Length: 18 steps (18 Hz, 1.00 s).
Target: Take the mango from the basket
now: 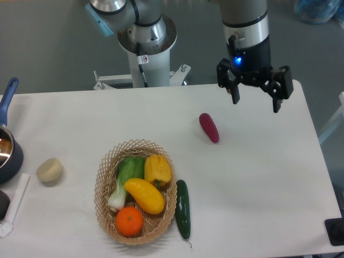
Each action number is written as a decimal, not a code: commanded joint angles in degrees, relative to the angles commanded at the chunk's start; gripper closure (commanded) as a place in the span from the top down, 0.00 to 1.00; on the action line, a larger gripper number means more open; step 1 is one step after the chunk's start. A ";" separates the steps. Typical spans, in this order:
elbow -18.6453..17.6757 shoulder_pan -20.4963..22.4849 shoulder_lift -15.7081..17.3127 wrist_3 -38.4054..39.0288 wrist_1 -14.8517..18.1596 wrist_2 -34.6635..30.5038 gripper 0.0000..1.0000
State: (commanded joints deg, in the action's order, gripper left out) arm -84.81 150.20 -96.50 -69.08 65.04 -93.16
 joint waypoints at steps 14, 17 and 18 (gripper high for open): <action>-2.28 0.35 0.35 4.29 -1.22 4.48 1.00; -3.16 -0.52 0.09 12.62 -4.48 4.48 1.00; -3.25 -0.70 -0.09 16.14 -4.48 4.57 1.00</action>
State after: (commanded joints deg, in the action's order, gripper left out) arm -88.07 149.50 -96.59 -52.95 60.56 -88.59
